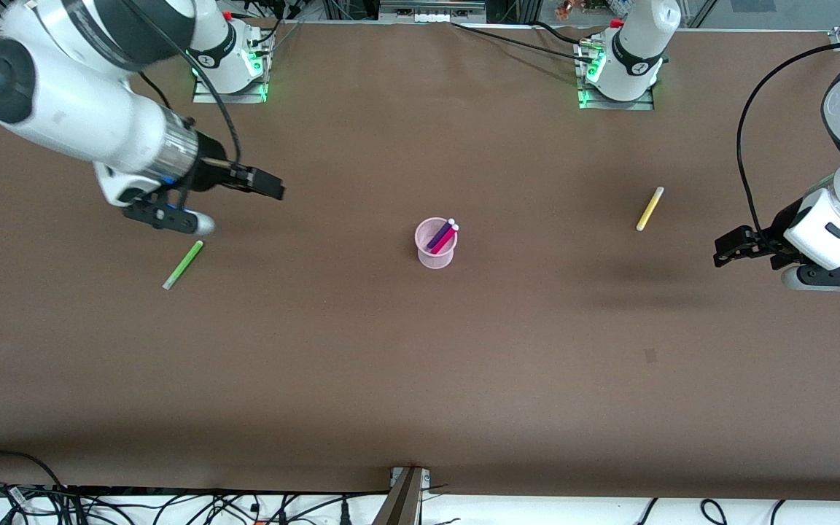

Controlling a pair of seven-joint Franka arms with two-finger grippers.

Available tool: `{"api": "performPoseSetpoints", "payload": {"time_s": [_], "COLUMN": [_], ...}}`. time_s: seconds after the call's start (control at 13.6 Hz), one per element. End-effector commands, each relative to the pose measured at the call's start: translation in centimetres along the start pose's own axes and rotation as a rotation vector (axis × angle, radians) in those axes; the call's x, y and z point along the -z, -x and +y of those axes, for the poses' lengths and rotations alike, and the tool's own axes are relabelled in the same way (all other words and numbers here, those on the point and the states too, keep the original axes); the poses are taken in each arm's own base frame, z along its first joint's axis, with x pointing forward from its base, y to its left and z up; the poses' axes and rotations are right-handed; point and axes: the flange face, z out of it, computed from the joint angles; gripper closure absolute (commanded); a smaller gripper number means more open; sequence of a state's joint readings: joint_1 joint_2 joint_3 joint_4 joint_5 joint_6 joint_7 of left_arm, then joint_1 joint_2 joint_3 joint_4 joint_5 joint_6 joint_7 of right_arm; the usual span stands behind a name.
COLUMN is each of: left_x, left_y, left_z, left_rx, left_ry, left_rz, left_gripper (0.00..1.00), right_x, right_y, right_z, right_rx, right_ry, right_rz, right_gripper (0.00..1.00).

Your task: Organize pens into pink holder with both arms

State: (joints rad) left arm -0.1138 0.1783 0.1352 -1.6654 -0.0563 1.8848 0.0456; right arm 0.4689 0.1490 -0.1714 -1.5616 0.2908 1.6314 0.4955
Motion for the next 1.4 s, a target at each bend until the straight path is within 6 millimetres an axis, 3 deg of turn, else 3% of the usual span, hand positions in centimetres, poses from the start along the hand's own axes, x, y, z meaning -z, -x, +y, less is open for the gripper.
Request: {"api": "performPoseSetpoints", "payload": {"time_s": [0.0, 0.15, 0.29, 0.59, 1.33], "left_x": [3.0, 4.3, 4.4, 2.4, 2.2], "left_y": [0.2, 0.3, 0.4, -0.3, -0.3], "left_z": [0.8, 1.7, 2.2, 2.6, 2.4], "left_rx": [-0.032, -0.045, -0.054, -0.057, -0.053], "left_ry": [-0.018, -0.015, -0.012, -0.014, -0.013], "left_rz": [0.019, 0.004, 0.001, -0.024, -0.025], "left_gripper": [0.00, 0.00, 0.00, 0.00, 0.00], "right_x": [2.2, 4.1, 5.6, 8.2, 8.4], "right_y": [-0.3, -2.2, -2.6, 0.3, 0.0], "right_z": [6.2, 10.8, 13.6, 14.6, 14.1], "right_rx": [0.129, 0.236, 0.342, 0.348, 0.299], "right_ry": [0.046, 0.093, 0.108, 0.157, 0.164], "right_rz": [0.047, 0.082, 0.098, 0.135, 0.107], "right_gripper": [0.00, 0.00, 0.00, 0.00, 0.00]}}
